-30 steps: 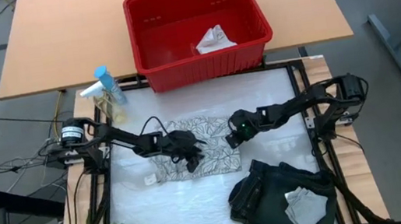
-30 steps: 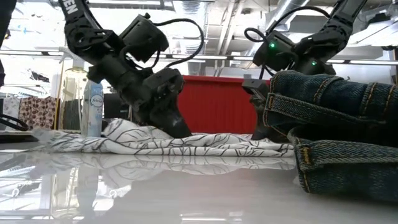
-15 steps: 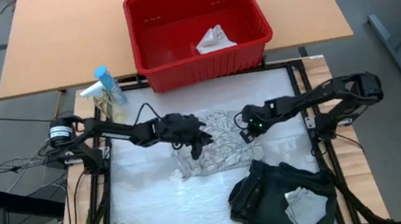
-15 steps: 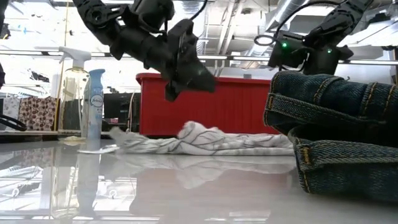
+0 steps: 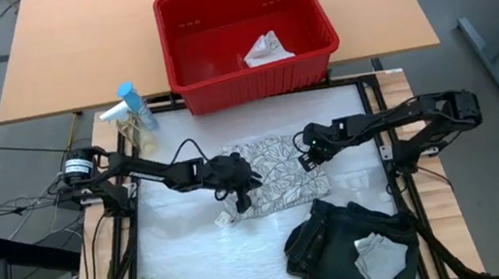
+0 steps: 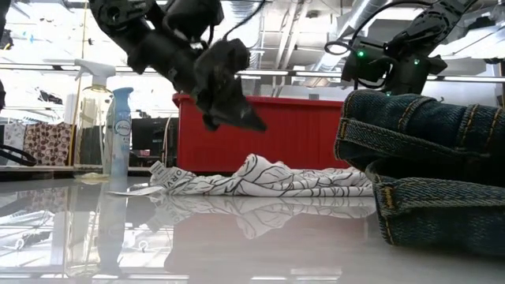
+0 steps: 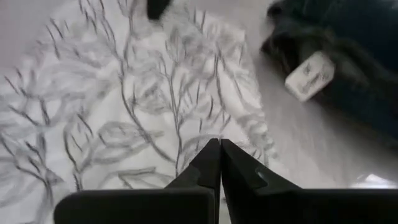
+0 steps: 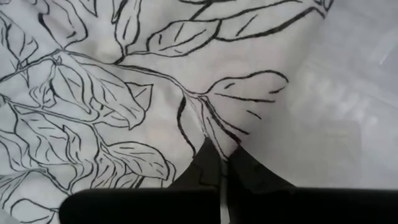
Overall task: Fold Laundry from Bin
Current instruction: Fold the white from the red laundry bin
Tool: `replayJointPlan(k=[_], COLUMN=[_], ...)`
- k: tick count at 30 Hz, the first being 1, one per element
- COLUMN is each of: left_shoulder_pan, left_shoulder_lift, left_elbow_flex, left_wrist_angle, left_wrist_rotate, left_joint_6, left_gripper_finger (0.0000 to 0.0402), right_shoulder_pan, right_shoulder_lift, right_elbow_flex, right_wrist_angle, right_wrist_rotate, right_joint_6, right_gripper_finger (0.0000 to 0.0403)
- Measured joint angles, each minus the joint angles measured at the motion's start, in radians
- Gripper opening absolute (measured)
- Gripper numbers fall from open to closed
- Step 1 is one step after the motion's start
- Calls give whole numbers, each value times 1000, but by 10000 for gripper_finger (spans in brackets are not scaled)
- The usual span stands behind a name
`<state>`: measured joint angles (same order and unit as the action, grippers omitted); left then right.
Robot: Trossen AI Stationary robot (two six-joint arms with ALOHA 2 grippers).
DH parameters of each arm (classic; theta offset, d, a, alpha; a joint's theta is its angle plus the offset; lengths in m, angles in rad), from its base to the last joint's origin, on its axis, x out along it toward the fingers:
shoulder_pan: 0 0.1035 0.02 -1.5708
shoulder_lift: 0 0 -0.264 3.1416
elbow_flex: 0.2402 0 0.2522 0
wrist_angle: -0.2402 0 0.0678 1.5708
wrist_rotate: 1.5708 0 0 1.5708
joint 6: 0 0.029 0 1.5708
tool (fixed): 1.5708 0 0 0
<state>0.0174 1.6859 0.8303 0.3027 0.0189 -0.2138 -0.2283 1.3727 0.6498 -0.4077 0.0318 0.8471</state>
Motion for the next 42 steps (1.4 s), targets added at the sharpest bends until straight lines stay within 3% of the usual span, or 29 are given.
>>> replayJointPlan(k=[5, 16, 23, 32, 38, 42], left_shoulder_pan=[15, 23, 24, 25, 44, 64], left_shoulder_lift=[75, 199, 287, 401, 392, 316], left_elbow_flex=[-1, 24, 141, 324, 409, 465], left_wrist_angle=[79, 51, 3, -88, -218, -351], left_wrist_rotate=[110, 62, 74, 93, 73, 69], left_joint_6=[-12, 10, 22, 102, 102, 128], left_gripper_finger=[0, 0, 0, 0, 0, 0], right_shoulder_pan=[-4, -3, 1, 28, 40, 54], right_shoulder_lift=[0, 0, 0, -1, -1, -1], right_elbow_flex=[0, 1, 18, 168, 236, 253], right_wrist_angle=[-4, -7, -11, -48, -70, -73], right_wrist_rotate=[-3, -14, -66, -87, -87, -87], right_joint_6=[2, 1, 1, -7, 16, 17], right_gripper_finger=[24, 24, 24, 24, 24, 24])
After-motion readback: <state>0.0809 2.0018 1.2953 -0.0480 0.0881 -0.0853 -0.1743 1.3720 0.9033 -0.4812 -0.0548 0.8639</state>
